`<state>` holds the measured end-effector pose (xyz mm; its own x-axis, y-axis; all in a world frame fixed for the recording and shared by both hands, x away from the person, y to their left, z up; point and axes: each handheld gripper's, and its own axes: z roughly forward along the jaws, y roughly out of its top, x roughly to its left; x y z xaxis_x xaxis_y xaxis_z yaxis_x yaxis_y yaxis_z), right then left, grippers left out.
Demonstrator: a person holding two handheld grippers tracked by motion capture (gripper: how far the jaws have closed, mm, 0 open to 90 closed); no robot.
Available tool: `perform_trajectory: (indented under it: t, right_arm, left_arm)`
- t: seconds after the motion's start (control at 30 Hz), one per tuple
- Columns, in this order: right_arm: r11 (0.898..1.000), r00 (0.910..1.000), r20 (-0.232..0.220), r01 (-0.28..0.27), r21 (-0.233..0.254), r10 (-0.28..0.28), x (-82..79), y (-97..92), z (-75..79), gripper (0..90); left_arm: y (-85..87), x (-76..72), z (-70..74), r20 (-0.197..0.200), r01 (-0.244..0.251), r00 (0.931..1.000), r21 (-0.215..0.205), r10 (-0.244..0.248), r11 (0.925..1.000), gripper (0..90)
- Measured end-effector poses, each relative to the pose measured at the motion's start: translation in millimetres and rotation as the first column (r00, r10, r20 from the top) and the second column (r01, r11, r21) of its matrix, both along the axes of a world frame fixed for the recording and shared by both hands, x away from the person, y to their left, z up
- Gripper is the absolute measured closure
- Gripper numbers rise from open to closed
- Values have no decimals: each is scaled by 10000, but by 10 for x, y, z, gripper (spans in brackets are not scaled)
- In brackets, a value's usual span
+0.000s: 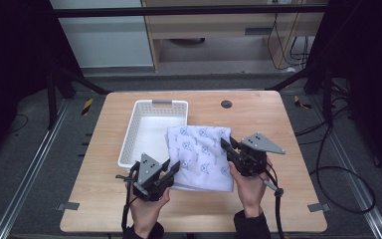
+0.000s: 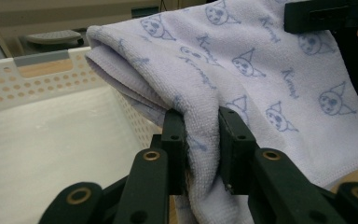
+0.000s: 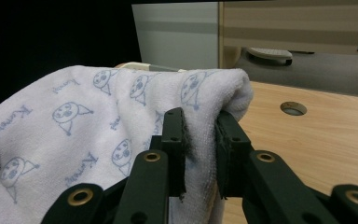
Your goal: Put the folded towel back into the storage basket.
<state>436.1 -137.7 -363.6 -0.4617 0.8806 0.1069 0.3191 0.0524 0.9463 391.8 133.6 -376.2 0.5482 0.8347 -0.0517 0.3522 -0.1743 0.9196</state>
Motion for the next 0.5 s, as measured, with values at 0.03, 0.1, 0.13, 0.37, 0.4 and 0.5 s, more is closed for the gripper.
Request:
perform_trajectory:
  t: [0.03,0.1,0.13,0.37,0.4,0.5]
  right_arm:
    - [10000,10000,13,10,22,-10,7,16,10,762]
    - [10000,10000,46,-6,-16,6,23,46,33,762]
    - [10000,10000,56,-20,1,20,31,59,45,762]
    - [10000,9998,151,-96,-8,96,112,142,139,762]
    - [9999,9998,166,-106,-25,107,122,155,152,762]
    - [9998,9997,204,-125,-144,128,156,212,187,762]
  left_arm:
    - [9,6,10,19,-20,10000,11,20,10000,734]
    - [23,19,32,61,-81,9999,25,81,10000,734]
    - [31,25,44,89,-104,9999,26,104,9999,735]
    - [116,88,114,148,-243,9996,-40,243,9997,735]
    - [124,97,120,157,-271,9995,-56,272,9996,735]
    - [135,111,134,169,-321,9993,-28,321,9995,735]
